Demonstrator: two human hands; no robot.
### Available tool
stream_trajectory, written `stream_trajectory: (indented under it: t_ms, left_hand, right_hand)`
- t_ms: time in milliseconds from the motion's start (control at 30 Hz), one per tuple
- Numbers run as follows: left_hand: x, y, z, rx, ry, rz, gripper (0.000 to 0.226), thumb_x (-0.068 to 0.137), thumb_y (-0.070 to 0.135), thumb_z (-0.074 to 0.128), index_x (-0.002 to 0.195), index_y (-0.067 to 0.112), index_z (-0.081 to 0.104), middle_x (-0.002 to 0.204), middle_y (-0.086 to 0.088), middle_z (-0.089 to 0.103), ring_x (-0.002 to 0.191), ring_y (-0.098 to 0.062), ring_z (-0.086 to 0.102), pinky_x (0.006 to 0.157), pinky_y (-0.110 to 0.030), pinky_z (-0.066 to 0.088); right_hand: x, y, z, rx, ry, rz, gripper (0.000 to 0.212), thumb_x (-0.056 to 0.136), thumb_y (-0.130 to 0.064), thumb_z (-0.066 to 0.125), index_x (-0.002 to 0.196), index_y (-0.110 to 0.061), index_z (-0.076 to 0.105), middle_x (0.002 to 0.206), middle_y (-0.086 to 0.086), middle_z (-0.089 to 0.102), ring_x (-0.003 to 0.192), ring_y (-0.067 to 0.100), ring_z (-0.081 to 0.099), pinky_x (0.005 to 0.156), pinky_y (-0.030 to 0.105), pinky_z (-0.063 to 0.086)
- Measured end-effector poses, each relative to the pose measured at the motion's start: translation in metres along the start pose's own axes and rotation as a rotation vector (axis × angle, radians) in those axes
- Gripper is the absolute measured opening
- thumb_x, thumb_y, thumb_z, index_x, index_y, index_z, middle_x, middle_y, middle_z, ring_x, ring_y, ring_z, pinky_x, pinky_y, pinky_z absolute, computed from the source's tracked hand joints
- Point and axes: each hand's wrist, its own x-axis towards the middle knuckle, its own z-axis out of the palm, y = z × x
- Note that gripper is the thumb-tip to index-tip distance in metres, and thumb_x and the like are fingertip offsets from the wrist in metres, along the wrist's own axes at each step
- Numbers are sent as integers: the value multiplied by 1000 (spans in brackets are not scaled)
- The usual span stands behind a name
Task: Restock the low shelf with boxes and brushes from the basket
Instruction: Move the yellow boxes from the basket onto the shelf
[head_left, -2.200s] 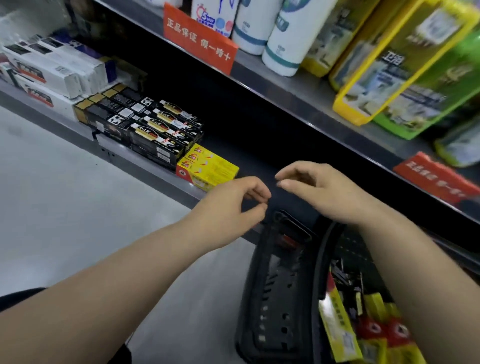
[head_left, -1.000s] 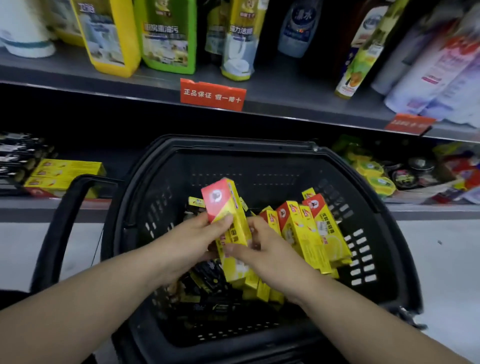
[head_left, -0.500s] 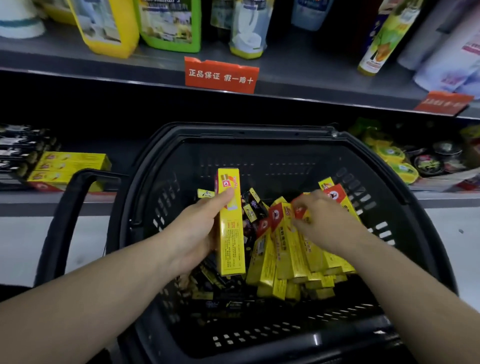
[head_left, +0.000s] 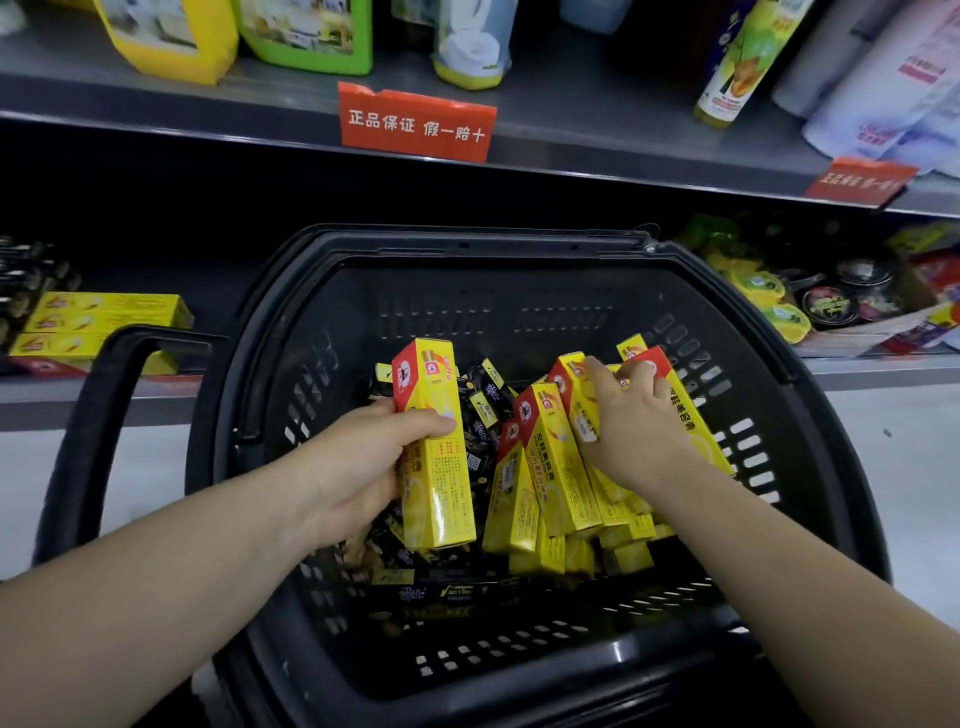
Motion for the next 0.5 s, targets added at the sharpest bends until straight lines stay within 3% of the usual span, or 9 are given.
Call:
stream_trajectory:
  t_ms: [133, 167, 233, 267, 367, 433, 500]
  left_hand:
    - [0, 0, 0, -36, 7, 35, 33, 89, 10, 58, 122, 13, 55, 107, -11, 69, 88, -20, 67, 66, -32, 51]
    - [0, -1, -1, -43, 12, 38, 34, 89, 10, 58, 123, 13, 54, 105, -10, 69, 88, -20, 67, 67, -32, 51]
    - [1, -1, 0, -48, 20, 35, 35, 89, 12, 59, 124, 13, 54, 102, -9, 69, 87, -20, 67, 67, -32, 52]
    - [1, -1, 0, -46, 19, 34, 36, 89, 13, 59, 124, 13, 54, 100, -8, 69, 86, -19, 67, 67, -32, 52]
    - [2, -1, 0, -43, 19, 37, 36, 89, 15, 59, 125, 14, 53, 99, -7, 70, 87, -19, 67, 65, -32, 52]
    - [2, -2, 1, -56, 16, 41, 35, 89, 21, 59, 124, 14, 55, 98, -6, 72, 88, -19, 68, 65, -31, 53]
    - [2, -2, 2, -84, -23, 50, 38, 87, 30, 59, 122, 15, 57, 103, -6, 73, 92, -19, 69, 66, -31, 56]
  right_hand:
    - [-3, -2, 2, 107, 109, -233, 74, 89, -12, 55, 147, -32, 14, 142, 9, 37, 122, 29, 40, 92, 35, 44]
    - [-2, -3, 1, 127, 114, -262, 75, 89, -7, 54, 148, -31, 13, 141, 9, 42, 111, 27, 50, 78, 29, 49]
    - [-3, -5, -2, 149, 115, -226, 79, 88, -4, 55, 149, -28, 10, 135, 10, 50, 82, 22, 59, 51, 22, 43]
    - [-5, -6, -5, 154, 124, -195, 78, 89, -8, 57, 149, -26, 10, 132, 10, 53, 79, 22, 60, 52, 24, 44]
    - [-15, -12, -21, 268, 265, -193, 70, 90, -26, 61, 147, -17, 22, 133, 4, 53, 99, 21, 62, 74, 27, 49]
    - [-26, -25, -30, 520, 324, -231, 64, 86, -36, 63, 141, -18, 35, 128, -4, 56, 101, 12, 58, 82, 20, 45]
    - [-42, -45, -35, 744, 283, -287, 54, 82, -34, 67, 131, -23, 48, 119, -7, 59, 103, 7, 56, 91, 25, 48]
